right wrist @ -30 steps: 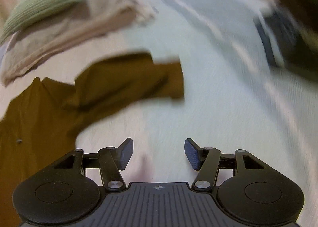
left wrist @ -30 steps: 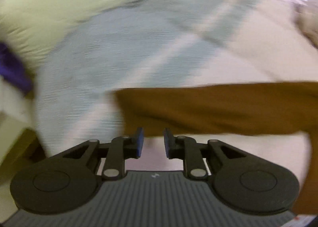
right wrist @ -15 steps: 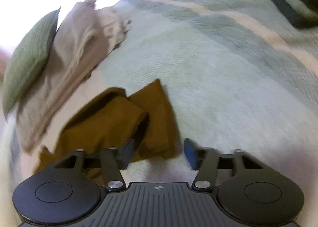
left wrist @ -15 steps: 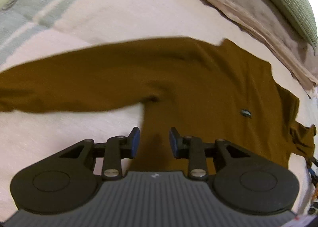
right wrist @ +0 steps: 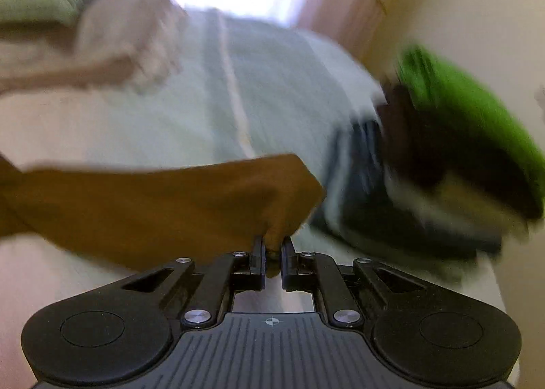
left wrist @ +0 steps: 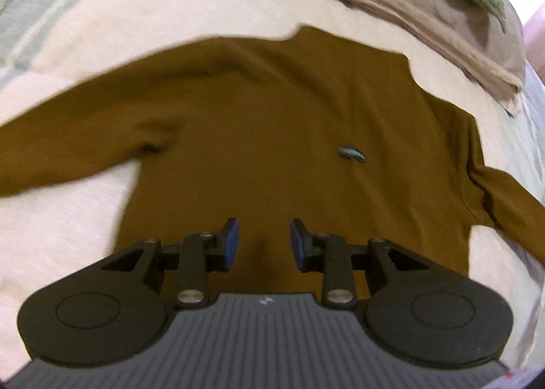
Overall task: Fold large clothes
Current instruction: 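Pull the sleeve cuff outward with the right gripper and release it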
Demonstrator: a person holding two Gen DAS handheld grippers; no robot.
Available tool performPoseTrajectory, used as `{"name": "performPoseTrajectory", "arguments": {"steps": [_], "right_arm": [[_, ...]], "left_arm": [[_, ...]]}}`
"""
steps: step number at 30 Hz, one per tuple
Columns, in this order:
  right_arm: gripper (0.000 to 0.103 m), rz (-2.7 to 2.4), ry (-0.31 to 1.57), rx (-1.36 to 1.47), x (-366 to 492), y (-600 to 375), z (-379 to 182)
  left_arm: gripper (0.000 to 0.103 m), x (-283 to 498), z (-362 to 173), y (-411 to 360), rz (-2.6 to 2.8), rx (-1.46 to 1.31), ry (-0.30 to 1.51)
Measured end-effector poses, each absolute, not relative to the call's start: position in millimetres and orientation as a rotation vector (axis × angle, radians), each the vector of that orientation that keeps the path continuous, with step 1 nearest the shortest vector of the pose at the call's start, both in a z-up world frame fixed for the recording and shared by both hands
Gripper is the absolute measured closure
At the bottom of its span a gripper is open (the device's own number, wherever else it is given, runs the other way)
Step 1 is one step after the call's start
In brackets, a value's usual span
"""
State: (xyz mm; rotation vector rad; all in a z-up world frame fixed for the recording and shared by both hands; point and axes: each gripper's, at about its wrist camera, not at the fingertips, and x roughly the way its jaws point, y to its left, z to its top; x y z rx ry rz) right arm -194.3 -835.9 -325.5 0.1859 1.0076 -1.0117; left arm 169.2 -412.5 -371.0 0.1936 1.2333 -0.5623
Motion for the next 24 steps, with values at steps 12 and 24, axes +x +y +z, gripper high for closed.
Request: {"name": "performPoseTrajectory", "arguments": {"steps": [12, 24], "right_arm": [[0.098, -1.097, 0.816, 0.158, -230.2, -880.6, -350.1], [0.064, -1.135, 0.821, 0.855, -323.4, -874.1, -372.0]], "left_arm": [[0.075, 133.7, -379.7, -447.1, -0.644, 0.343, 1.213], [0.072, 109.6, -383.4, -405.0, -0.587, 0.299, 1.249]]}}
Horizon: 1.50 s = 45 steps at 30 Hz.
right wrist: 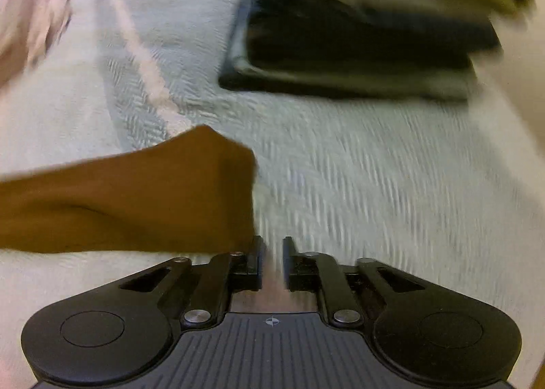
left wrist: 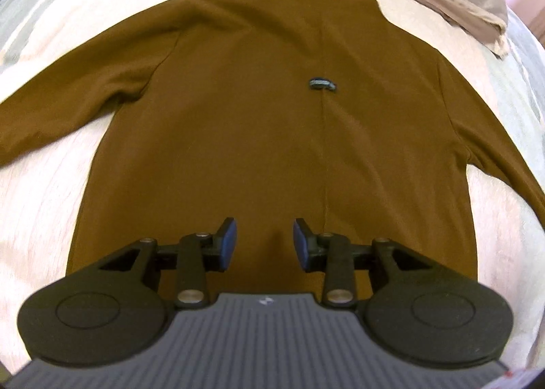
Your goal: Fold large clothes
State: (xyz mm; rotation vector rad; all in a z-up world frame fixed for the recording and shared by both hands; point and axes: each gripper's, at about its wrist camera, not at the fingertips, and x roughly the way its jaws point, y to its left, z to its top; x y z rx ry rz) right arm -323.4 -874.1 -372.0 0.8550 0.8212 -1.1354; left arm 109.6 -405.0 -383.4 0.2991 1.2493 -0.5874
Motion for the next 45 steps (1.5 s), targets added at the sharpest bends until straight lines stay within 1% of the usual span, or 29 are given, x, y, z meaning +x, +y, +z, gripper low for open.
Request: {"name": "performPoseTrajectory", "arguments": {"steps": [1, 2, 3, 5, 8, 11, 13, 14, 16, 19, 20, 21, 24, 26, 28, 29, 30, 31, 33, 34, 35, 36, 37, 38, 39, 40, 42, 45], "right_arm": [[0.057, -1.132, 0.705, 0.975, -334.2, -878.5, -368.7], [0.056, -1.115, 0.562, 1.116, -351.2, -879.7, -369.9], [0.056, -1.099, 0.472, 1.211, -359.9, -885.2, -373.9], [0.056, -1.078, 0.383, 1.295, -366.6, -900.3, -384.4], [0.056, -1.099, 0.345, 1.284, -368.6, -927.3, -398.4], [0.056, -1.060, 0.203, 1.359, -375.6, -939.1, -399.6], [0.056, -1.002, 0.049, 1.389, -386.1, -935.5, -398.2], [0.056, -1.009, 0.061, 1.385, -388.8, -930.4, -393.9], [0.056, -1.036, 0.151, 1.381, -388.7, -926.5, -396.4], [0.057, -0.974, 0.175, 1.478, -382.2, -927.5, -424.9], [0.075, -0.964, 0.182, 1.477, -375.6, -928.2, -429.8], [0.102, -0.982, 0.195, 1.425, -369.9, -926.4, -423.7], [0.102, -0.901, 0.138, 1.089, -360.8, -902.6, -362.1], [0.102, -0.846, 0.157, 0.898, -357.1, -882.6, -325.2], [0.102, -0.851, 0.219, 0.831, -358.5, -869.8, -323.9], [0.102, -0.884, 0.260, 0.838, -357.9, -867.5, -333.6], [0.102, -0.964, 0.348, 0.861, -357.3, -870.5, -352.2], [0.101, -1.030, 0.448, 0.899, -357.5, -875.3, -372.4], [0.093, -1.096, 0.632, 0.949, -355.8, -885.1, -407.4], [0.091, -1.112, 0.624, 0.937, -355.2, -882.5, -405.7], [0.080, -1.172, 0.647, 0.873, -349.4, -878.4, -396.1], [0.063, -1.269, 0.706, 0.752, -340.0, -869.0, -384.0], [0.057, -1.369, 0.757, 0.622, -332.9, -860.1, -371.6], [0.055, -1.437, 0.792, 0.504, -321.8, -851.8, -359.6], [0.055, -1.431, 0.789, 0.391, -309.7, -834.1, -345.3], [0.055, -1.352, 0.759, 0.352, -300.1, -818.8, -335.6], [0.055, -1.062, 0.719, 0.365, -278.6, -772.2, -323.3], [0.055, -0.475, 0.812, 0.363, -226.4, -662.5, -332.4]], "left_arm": [[0.072, 108.6, -381.3, -399.4, -0.579, 0.288, 1.251], [0.072, 108.1, -379.4, -395.5, -0.572, 0.281, 1.251], [0.072, 107.4, -377.6, -392.3, -0.567, 0.274, 1.250], [0.072, 106.2, -374.7, -387.1, -0.559, 0.262, 1.247], [0.072, 104.0, -370.9, -385.6, -0.560, 0.254, 1.239], [0.071, 98.5, -365.9, -383.1, -0.574, 0.267, 1.219], [0.070, 97.0, -364.5, -380.7, -0.566, 0.271, 1.217], [0.070, 96.7, -364.6, -379.2, -0.559, 0.266, 1.220], [0.070, 96.3, -365.8, -377.8, -0.544, 0.253, 1.226], [0.070, 97.8, -371.1, -379.8, -0.536, 0.222, 1.239], [0.070, 98.2, -373.6, -381.0, -0.536, 0.217, 1.244], [0.070, 97.9, -375.5, -382.9, -0.537, 0.220, 1.245], [0.070, 94.4, -373.3, -382.2, -0.543, 0.247, 1.235], [0.070, 92.8, -370.0, -377.5, -0.546, 0.253, 1.226], [0.070, 92.4, -371.1, -373.1, -0.532, 0.244, 1.225], [0.070, 92.1, -373.6, -371.7, -0.524, 0.234, 1.232], [0.070, 91.5, -377.3, -371.1, -0.513, 0.220, 1.244], [0.070, 91.0, -380.3, -371.1, -0.509, 0.211, 1.253], [0.070, 88.1, -386.0, -372.0, -0.514, 0.215, 1.262], [0.070, 86.9, -387.8, -371.2, -0.514, 0.235, 1.260], [0.070, 85.9, -388.4, -369.3, -0.511, 0.259, 1.254], [0.069, 85.2, -388.0, -364.7, -0.509, 0.281, 1.244], [0.067, 84.6, -386.7, -358.9, -0.504, 0.295, 1.233], [0.067, 84.1, -385.4, -351.5, -0.494, 0.303, 1.228], [0.067, 84.2, -384.4, -344.3, -0.486, 0.305, 1.223], [0.067, 83.8, -383.2, -335.6, -0.480, 0.306, 1.212], [0.067, 81.1, -383.3, -319.6, -0.474, 0.325, 1.190], [0.067, 70.8, -389.5, -296.5, -0.504, 0.370, 1.161]]}}
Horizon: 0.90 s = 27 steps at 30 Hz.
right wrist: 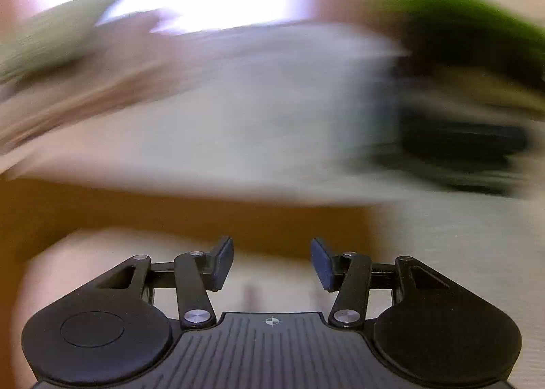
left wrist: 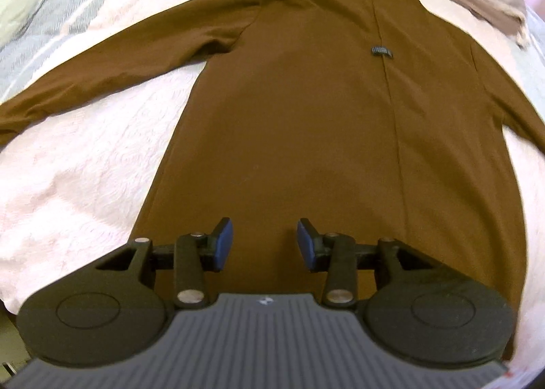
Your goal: Fold large clothes
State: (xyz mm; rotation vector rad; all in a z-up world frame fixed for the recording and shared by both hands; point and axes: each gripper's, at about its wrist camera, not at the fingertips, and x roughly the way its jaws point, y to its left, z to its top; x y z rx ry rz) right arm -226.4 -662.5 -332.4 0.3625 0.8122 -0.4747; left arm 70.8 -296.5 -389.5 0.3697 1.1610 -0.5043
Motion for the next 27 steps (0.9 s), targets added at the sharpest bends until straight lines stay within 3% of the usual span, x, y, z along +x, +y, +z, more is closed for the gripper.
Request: {"name": "performPoseTrajectory", "arguments": {"steps": [3, 7, 12, 16, 20, 27], "right_arm": [[0.055, -0.108, 0.890, 0.312, -202.1, -546.5, -355.0], [0.055, -0.105, 1.145, 0.230, -207.6, -461.0, -404.2], [0.055, -0.269, 1.390, 0.269, -236.8, -426.9, -385.5], [0.055, -0.358, 1.221, 0.446, -264.6, -406.3, -301.5], [0.054, -0.386, 1.081, 0.453, -270.3, -357.9, -220.7], [0.052, -0.355, 1.000, 0.433, -291.8, -306.9, -145.0]], "left_arm": [[0.067, 54.0, -399.3, -273.4, -0.512, 0.418, 1.166], [0.066, 23.4, -410.4, -233.8, -0.530, 0.446, 1.178], [0.066, 0.3, -397.3, -196.1, -0.548, 0.475, 1.277], [0.065, -15.9, -344.0, -174.2, -0.594, 0.481, 1.277], [0.054, -39.0, -259.5, -152.5, -0.691, 0.498, 1.143], [0.046, -73.0, -164.4, -112.2, -0.725, 0.509, 0.998]]}}
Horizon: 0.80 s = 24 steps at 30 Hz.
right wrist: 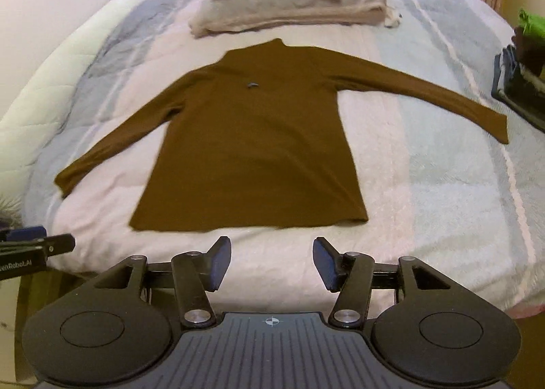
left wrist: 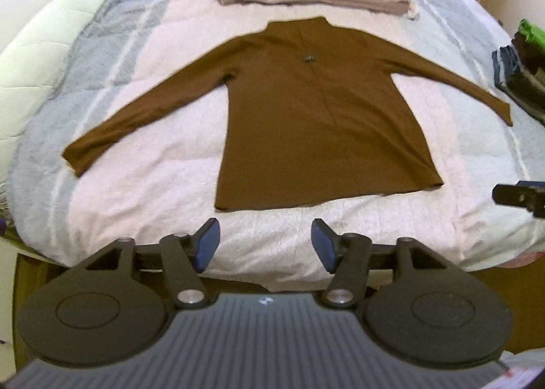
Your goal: Fold large clothes
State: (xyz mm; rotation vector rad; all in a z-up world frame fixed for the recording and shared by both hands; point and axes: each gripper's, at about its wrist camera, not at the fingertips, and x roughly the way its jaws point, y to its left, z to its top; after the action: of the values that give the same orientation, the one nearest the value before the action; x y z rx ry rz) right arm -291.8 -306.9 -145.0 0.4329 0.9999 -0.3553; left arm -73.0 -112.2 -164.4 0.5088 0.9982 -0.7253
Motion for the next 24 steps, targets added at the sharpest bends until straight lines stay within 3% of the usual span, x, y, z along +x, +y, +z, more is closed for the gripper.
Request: {"name": "performPoseTrajectory", "arguments": {"steps": [10, 24], "right_arm": [[0.051, -0.326, 1.013, 0.372, -317.4, -278.3, -128.8], [0.051, -0.242, 1.048, 0.330, -304.4, -316.7, -135.3]], "left_arm": [[0.045, -104.9, -117.9, -78.6, -0.716, 0.476, 0.955], [0.045, -121.5, -110.2, -121.7, -0.683, 0.474, 0.957]]}}
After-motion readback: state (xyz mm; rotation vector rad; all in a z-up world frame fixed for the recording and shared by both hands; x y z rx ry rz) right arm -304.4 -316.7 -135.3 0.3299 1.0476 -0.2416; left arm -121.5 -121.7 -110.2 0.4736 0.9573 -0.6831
